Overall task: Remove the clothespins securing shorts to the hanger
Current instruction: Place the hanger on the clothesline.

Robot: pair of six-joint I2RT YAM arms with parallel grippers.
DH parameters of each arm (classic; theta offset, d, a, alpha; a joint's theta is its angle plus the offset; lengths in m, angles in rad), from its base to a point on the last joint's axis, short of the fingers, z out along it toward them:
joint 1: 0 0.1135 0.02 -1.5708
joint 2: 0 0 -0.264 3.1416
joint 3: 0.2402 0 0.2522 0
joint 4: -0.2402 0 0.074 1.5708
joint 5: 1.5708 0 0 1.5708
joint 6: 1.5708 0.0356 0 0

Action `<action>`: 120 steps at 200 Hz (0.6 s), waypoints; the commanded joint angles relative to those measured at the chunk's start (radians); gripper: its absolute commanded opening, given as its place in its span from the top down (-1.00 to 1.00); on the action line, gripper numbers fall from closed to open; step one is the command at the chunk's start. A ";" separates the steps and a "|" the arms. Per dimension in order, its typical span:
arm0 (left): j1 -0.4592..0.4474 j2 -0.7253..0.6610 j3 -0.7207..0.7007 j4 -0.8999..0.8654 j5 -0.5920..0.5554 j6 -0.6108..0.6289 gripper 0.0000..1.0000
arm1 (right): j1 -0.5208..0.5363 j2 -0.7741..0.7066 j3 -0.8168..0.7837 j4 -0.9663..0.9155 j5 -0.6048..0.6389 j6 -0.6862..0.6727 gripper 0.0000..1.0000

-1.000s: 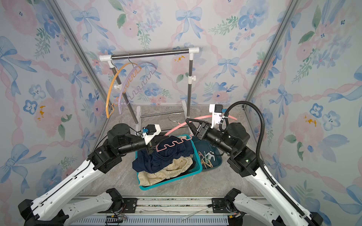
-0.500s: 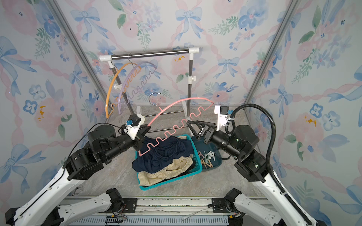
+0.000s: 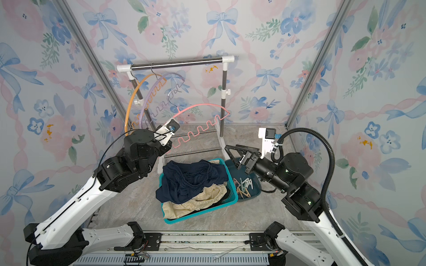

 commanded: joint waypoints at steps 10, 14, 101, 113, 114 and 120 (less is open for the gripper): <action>0.033 0.041 0.118 0.066 -0.135 0.168 1.00 | -0.006 -0.053 -0.028 -0.043 0.048 -0.021 -0.83; 0.038 0.049 0.128 0.065 -0.140 0.186 1.00 | -0.007 -0.057 -0.031 -0.047 0.050 -0.021 -0.83; 0.154 0.187 0.340 0.077 -0.158 0.377 1.00 | -0.008 -0.090 -0.079 -0.055 0.076 -0.024 -0.84; 0.161 0.218 0.377 0.076 -0.153 0.392 1.00 | -0.007 -0.093 -0.083 -0.057 0.080 -0.024 -0.84; 0.162 0.220 0.380 0.076 -0.152 0.393 1.00 | -0.007 -0.094 -0.083 -0.056 0.081 -0.024 -0.84; 0.167 0.239 0.398 0.076 -0.152 0.403 1.00 | -0.008 -0.095 -0.085 -0.056 0.081 -0.024 -0.84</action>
